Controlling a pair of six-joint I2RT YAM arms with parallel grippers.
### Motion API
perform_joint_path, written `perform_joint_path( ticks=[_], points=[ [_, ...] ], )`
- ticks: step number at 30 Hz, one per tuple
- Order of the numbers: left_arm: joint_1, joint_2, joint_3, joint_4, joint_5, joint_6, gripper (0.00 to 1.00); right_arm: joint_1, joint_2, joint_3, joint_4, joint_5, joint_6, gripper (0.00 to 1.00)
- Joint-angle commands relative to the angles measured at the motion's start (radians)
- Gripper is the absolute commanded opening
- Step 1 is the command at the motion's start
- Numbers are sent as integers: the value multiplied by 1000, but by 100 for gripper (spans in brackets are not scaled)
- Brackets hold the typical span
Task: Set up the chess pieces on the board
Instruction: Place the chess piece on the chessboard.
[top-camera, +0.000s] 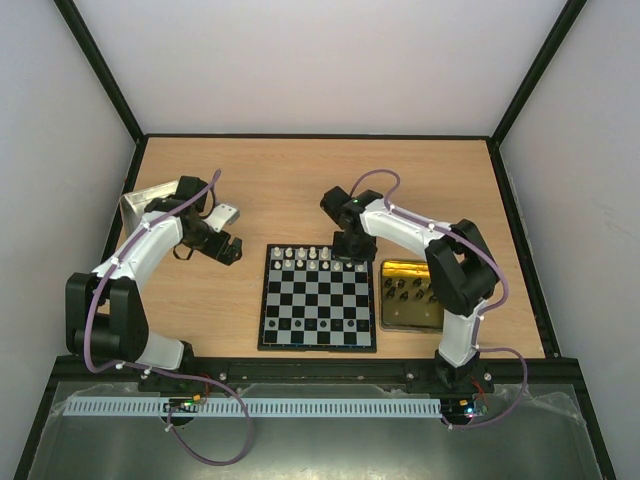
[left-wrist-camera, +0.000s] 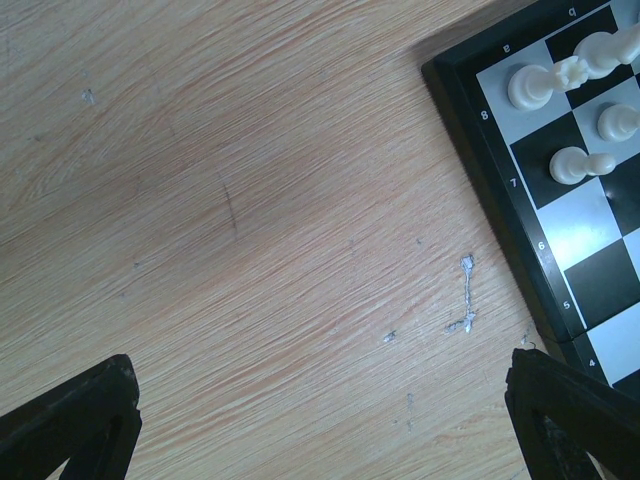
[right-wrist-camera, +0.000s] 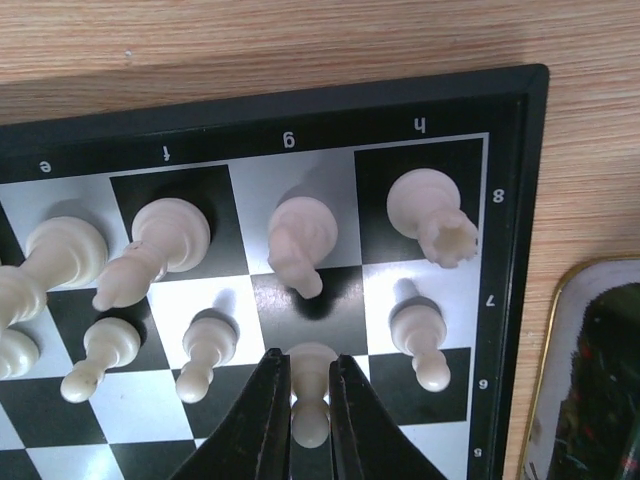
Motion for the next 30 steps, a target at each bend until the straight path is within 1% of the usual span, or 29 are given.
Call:
perform_joint_path(
  ticks=[1, 8, 30],
  points=[
    [-5, 3, -8, -3, 6, -11, 99, 6, 26, 9, 10, 10, -13, 10],
    [-5, 0, -9, -3, 5, -12, 99, 6, 40, -5, 35, 10, -9, 10],
    [-4, 7, -12, 2, 2, -14, 99, 6, 47, -22, 38, 39, -4, 11]
  ],
)
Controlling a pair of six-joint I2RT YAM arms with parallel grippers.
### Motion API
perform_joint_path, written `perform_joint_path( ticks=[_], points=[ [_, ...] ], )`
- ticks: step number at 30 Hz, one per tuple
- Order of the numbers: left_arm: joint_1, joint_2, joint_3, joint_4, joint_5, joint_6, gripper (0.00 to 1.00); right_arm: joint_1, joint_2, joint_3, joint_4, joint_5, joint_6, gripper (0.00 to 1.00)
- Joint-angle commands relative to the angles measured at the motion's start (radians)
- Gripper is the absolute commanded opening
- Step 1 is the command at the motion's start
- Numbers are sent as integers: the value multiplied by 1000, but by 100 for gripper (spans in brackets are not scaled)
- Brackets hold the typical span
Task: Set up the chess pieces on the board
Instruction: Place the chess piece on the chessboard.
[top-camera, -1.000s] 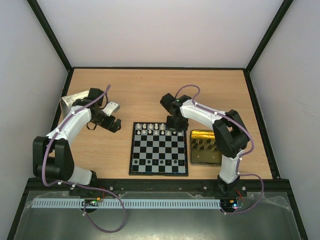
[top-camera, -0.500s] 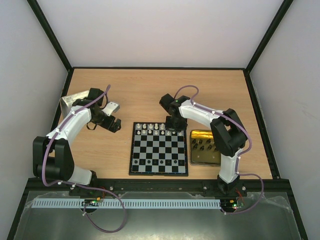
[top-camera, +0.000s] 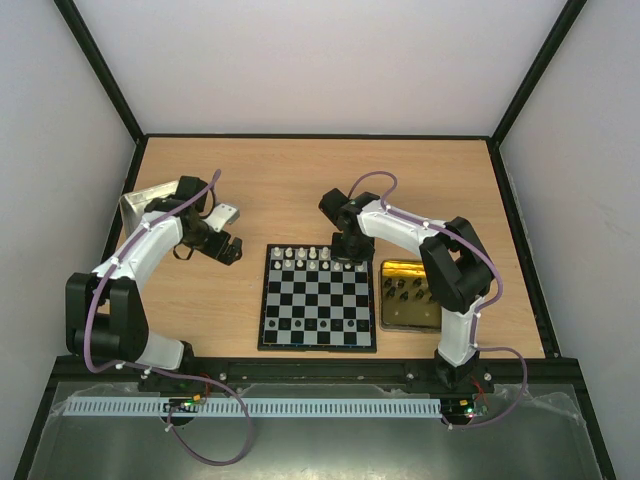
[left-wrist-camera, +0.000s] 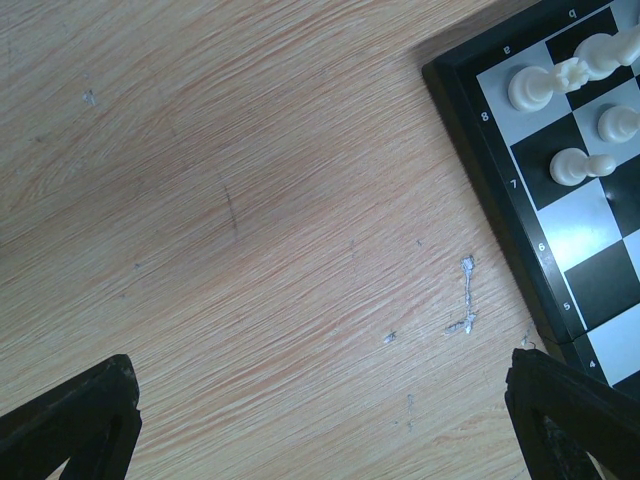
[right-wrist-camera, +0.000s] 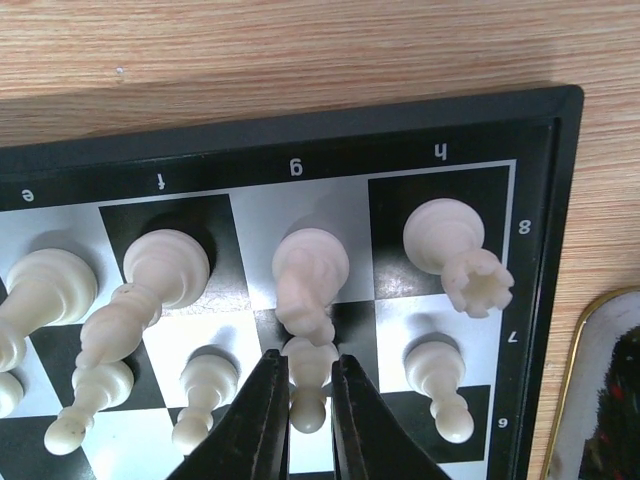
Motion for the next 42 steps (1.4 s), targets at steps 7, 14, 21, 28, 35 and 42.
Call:
perform_joint_path(
  ticks=[7, 14, 21, 28, 35, 42],
  points=[
    [-4, 3, -11, 3, 0, -15, 99, 6, 8, -26, 2, 38, 2, 10],
    [-5, 2, -11, 2, 0, -15, 99, 6, -2, -23, -4, 31, 0, 14],
    [-5, 4, -9, -1, 2, -14, 99, 6, -16, -11, -16, 28, -3, 19],
    [-6, 3, -8, -4, 3, -13, 99, 6, -50, -3, -29, 27, -5, 20],
    [-6, 4, -9, -6, 5, -11, 99, 6, -76, 5, -47, 27, -2, 19],
    [-6, -1, -5, -10, 6, -11, 99, 6, -122, 6, -66, 29, -4, 19]
  ],
)
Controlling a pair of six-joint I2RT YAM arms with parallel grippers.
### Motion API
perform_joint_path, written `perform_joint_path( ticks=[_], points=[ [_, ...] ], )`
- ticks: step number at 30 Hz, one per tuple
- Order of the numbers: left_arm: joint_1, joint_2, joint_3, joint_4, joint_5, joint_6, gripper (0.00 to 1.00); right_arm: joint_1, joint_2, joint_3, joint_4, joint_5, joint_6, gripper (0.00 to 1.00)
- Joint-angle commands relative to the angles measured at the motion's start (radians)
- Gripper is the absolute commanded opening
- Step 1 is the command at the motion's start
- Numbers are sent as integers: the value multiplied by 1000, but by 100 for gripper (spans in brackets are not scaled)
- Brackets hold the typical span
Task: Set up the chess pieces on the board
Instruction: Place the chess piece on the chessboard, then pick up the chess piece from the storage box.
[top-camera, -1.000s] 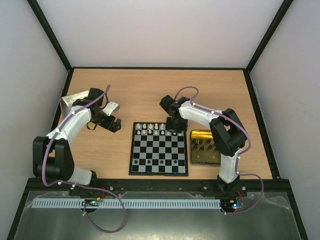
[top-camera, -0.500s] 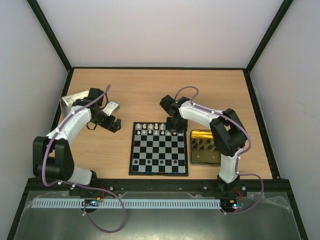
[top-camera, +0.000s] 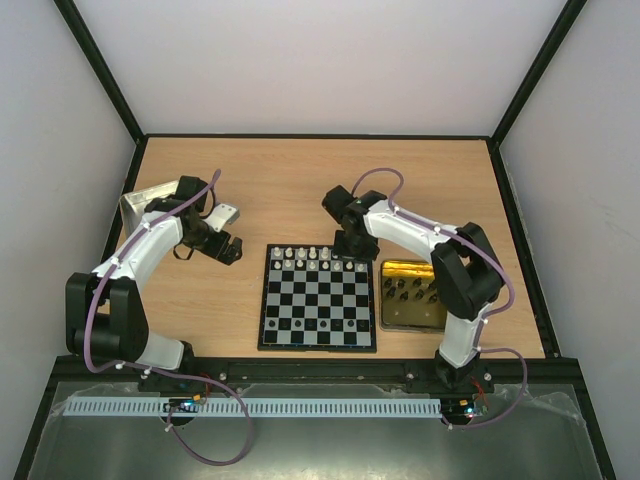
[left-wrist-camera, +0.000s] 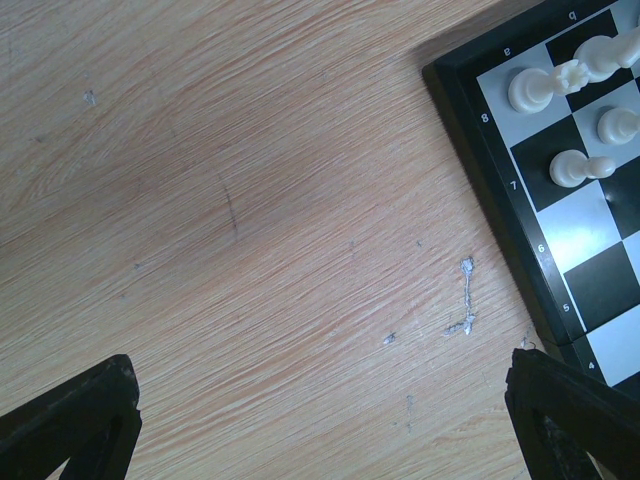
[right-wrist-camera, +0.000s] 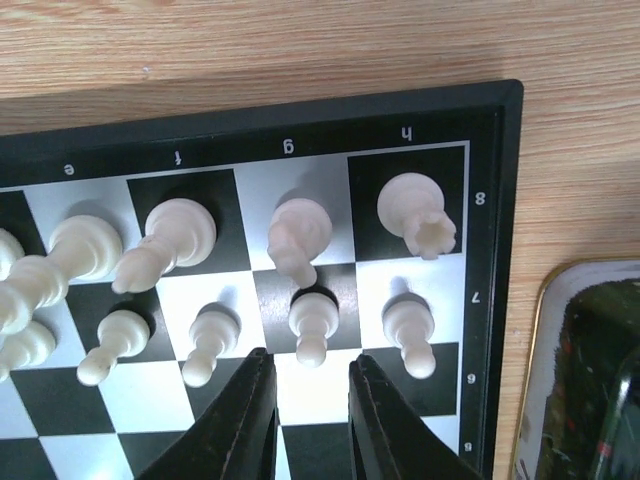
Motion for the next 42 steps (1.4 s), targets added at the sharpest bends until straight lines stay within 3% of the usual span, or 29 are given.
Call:
perform_joint_path(
  ticks=[1, 8, 19, 26, 34, 42],
  points=[
    [-5, -1, -5, -13, 5, -7, 99, 6, -73, 17, -49, 17, -6, 19],
    [-5, -8, -3, -20, 4, -7, 99, -1, -212, -18, -119, 68, -7, 19],
    [-5, -7, 1, -29, 8, -5, 99, -144, -466, -314, -115, 63, 4, 19],
    [-8, 4, 19, -45, -6, -18, 99, -182, -495, -366, -82, 39, -19, 20],
    [-9, 36, 138, -108, -116, -20, 99, -235, -505, -365, -67, 33, -87, 20],
    [-9, 5, 114, -116, -44, -19, 99, -284, -480, -354, -45, -1, -127, 20]
  ],
)
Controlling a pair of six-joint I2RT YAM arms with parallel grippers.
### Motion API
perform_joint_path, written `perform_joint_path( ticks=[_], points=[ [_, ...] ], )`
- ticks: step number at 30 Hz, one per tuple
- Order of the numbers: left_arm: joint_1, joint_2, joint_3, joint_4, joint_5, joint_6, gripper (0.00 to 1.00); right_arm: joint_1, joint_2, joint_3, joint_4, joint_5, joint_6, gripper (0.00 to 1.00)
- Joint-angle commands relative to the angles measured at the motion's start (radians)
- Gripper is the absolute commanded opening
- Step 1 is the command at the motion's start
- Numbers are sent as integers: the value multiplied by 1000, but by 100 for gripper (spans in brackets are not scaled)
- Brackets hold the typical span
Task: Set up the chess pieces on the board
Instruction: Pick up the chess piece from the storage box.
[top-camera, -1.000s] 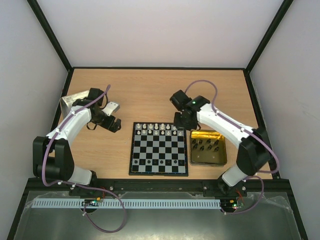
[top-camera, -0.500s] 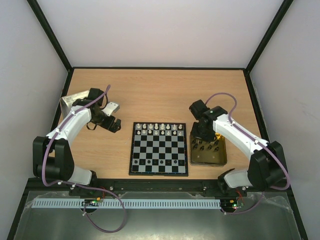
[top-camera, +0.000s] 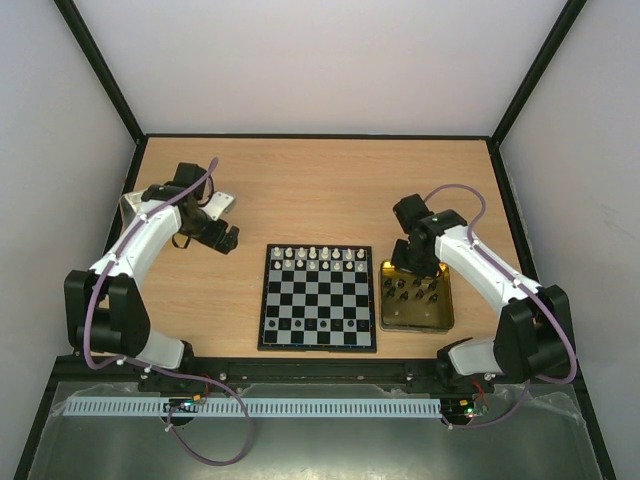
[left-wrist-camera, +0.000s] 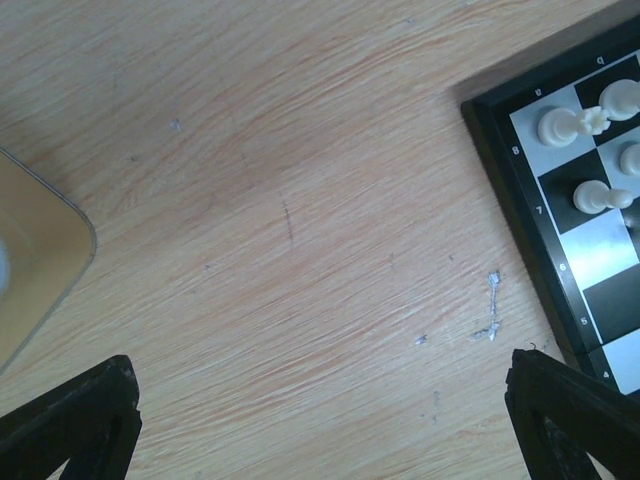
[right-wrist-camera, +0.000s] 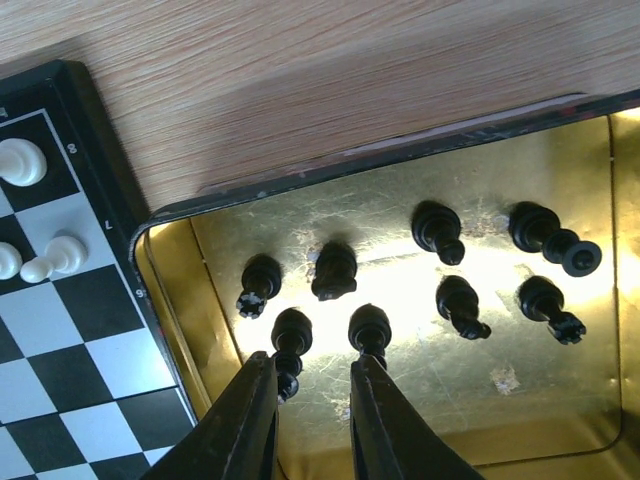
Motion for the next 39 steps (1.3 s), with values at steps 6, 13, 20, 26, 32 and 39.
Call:
perform_joint_path(
  ticks=[6, 13, 20, 26, 32, 39],
  points=[
    [-5, -63, -21, -14, 122, -30, 99, -3, 60, 41, -3, 0, -32, 20],
    [-7, -123, -74, -5, 181, -25, 99, -3, 86, 8, 17, -28, -47, 20],
    [-8, -124, -94, 27, 158, -49, 99, -1, 106, -17, 41, -88, -80, 23],
    [-9, -100, -94, 31, 157, -51, 99, -1, 129, -46, 72, -96, -109, 22],
    [-14, -96, -100, 41, 162, -58, 99, 0, 142, -54, 100, -101, -102, 22],
    [-18, -84, -102, 45, 165, -56, 99, 8, 174, -32, 105, -108, -100, 22]
  ],
)
